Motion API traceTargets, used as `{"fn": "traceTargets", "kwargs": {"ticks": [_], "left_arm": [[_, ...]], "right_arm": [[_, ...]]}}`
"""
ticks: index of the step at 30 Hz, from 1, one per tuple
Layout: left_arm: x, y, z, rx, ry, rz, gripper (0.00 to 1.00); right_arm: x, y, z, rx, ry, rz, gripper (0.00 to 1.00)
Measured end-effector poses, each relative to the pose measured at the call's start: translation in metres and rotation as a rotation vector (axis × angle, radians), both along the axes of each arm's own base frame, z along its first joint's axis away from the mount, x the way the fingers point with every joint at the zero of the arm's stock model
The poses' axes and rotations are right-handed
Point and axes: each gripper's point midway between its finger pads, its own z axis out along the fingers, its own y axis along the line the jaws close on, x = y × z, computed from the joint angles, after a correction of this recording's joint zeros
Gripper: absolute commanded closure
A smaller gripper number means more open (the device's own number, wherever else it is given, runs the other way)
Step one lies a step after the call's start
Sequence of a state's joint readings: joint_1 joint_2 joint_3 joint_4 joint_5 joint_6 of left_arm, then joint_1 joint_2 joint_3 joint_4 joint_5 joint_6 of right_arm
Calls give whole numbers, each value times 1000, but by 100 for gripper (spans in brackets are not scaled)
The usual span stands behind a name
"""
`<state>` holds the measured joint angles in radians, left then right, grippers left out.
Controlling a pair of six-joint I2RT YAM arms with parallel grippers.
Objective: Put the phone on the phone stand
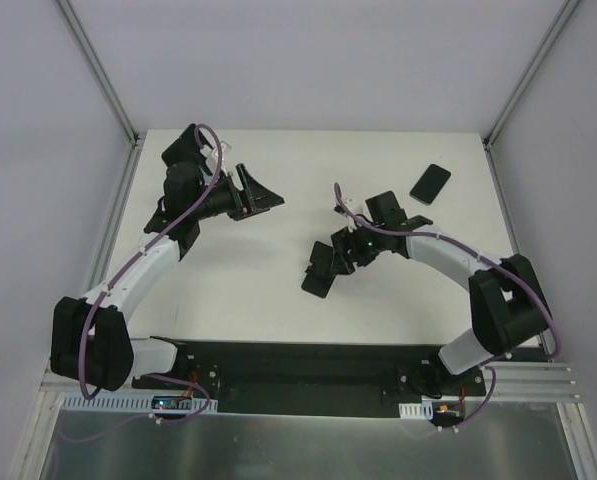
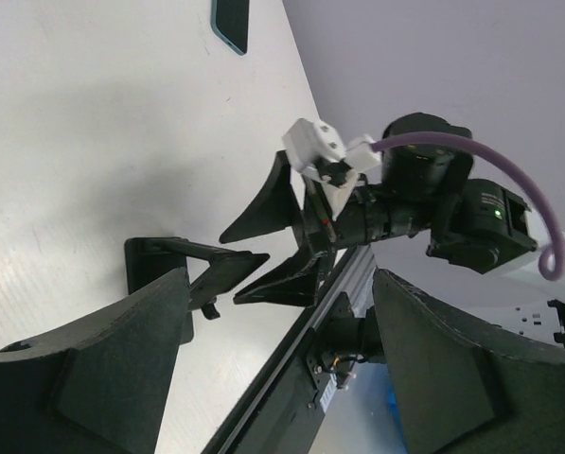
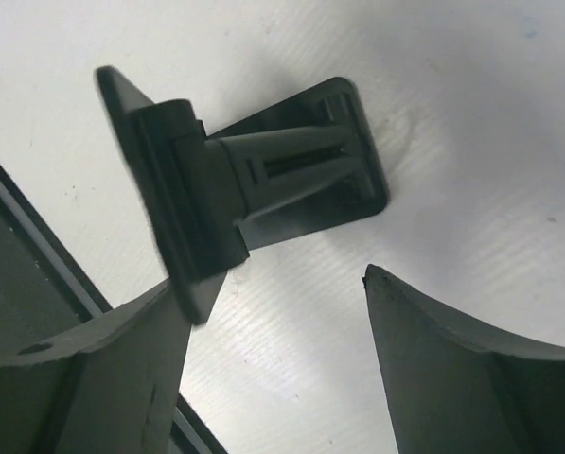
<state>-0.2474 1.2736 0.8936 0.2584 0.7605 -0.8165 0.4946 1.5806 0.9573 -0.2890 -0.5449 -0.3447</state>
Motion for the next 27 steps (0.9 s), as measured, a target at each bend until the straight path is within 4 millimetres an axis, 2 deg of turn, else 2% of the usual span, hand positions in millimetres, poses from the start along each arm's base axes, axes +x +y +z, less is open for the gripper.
{"fn": "traceTargets", "kwargs": {"ticks": [4,7,10,13,17,27], "left_arm": [[-1,-4,-3,-38,30,-10,26],[0,-14,-17,-67,102,-45,27],[1,-23,-39,-83,193,-90,28],[1,-26,-54,-86,256,-111,28],[-1,-29,-52,-94,249,-129,28],[-15,-41,-47,-101,245,-199,28]], "right_arm": [[6,-13,27,-17,-82,-116,21],[10,-11,45,51,-112,-234,21],[2,-6,34,79,-82,-321,24],[-16,4,13,57,-23,-349,32],[-13,10,3,45,-1,-407,42],[5,-5,2,-31,-49,-529,42]]}}
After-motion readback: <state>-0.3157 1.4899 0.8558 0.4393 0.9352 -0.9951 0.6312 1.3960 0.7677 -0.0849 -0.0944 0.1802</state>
